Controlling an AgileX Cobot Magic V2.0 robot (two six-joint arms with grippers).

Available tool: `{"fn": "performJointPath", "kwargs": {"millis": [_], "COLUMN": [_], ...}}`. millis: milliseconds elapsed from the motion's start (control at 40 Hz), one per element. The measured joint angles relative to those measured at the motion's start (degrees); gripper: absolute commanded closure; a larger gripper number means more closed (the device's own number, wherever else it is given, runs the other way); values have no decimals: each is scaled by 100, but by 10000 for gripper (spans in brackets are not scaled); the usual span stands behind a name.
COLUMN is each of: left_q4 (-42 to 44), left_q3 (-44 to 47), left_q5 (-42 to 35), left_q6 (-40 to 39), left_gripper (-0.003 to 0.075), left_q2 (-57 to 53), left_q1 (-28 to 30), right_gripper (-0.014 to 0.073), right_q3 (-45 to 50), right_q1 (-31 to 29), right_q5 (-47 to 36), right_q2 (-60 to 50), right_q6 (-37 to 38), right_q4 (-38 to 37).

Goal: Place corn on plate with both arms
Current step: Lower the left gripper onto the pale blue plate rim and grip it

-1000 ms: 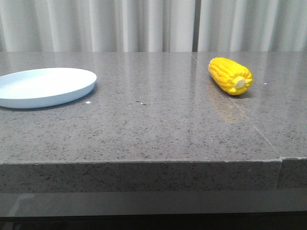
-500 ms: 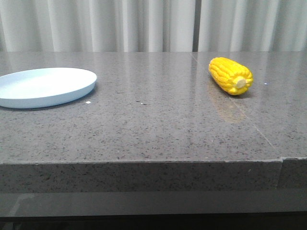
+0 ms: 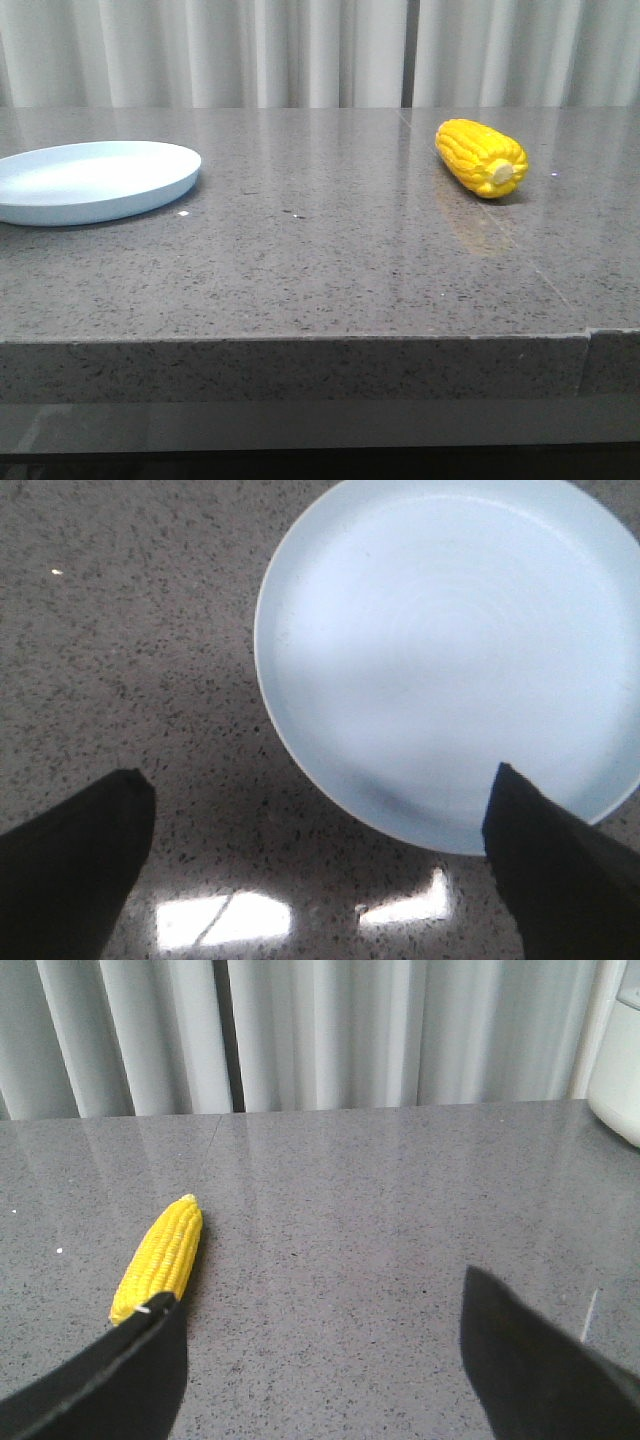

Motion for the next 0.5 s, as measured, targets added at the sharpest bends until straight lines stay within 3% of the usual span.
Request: {"fn": "performJointPath", "kwargs": {"millis": [275,500], "left_q4": [-63,-165], "left_q3": [-476,-515], "left_q5": [63,63], "left_q6": [0,0], "left_gripper": [82,103], "left_q2": [1355,1705], "left_q1": [0,0], "right_gripper": [2,2], "right_q3": [0,0], "right_q1": [0,0], "right_q5": [0,0], "right_q2": [0,0], "right_q6": [0,0], "right_q4": [0,0]}}
